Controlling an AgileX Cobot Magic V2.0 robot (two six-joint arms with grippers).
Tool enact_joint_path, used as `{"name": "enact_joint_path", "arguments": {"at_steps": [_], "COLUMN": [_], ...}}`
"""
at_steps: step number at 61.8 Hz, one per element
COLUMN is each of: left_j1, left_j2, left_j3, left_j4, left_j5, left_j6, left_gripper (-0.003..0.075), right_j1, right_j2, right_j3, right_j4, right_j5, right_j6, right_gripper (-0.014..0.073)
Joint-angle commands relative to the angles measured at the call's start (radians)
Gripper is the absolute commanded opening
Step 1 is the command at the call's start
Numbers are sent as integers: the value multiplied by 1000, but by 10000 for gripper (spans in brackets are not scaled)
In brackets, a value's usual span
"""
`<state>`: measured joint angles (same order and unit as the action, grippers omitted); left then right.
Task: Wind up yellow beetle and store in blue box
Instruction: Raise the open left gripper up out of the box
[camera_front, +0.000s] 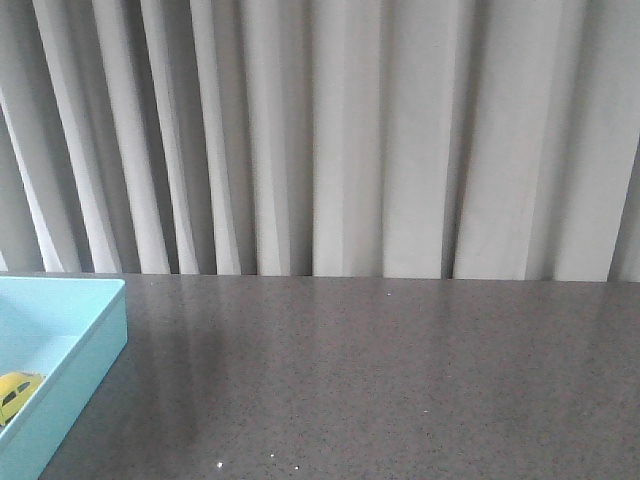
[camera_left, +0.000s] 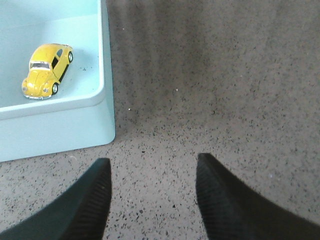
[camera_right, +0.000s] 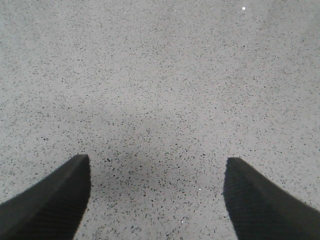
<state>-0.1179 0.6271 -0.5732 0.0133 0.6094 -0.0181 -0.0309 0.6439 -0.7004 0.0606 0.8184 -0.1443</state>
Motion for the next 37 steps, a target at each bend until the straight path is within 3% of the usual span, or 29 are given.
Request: {"name": "enact_joint_path", "arguments": {"at_steps": [1, 16, 25, 37], "left_j1": [-7, -7, -7, -7], "left_j2": [-7, -6, -6, -6], "left_j3": [-8, 14, 14, 14], "left_j4": [-1, -1, -1, -1], "left_j5": [-115, -130, -143, -144], "left_j6": [-29, -29, -29, -29], "left_gripper": [270, 57, -8, -6], "right_j1": [1, 1, 1, 1], "right_j2": [0, 0, 0, 0], "right_j3": [-24, -24, -24, -24], "right_j4": [3, 3, 3, 1], "right_j5": [-56, -39, -39, -39], "right_j6": [-4, -4, -4, -4], "right_gripper": [435, 155, 9, -8]}}
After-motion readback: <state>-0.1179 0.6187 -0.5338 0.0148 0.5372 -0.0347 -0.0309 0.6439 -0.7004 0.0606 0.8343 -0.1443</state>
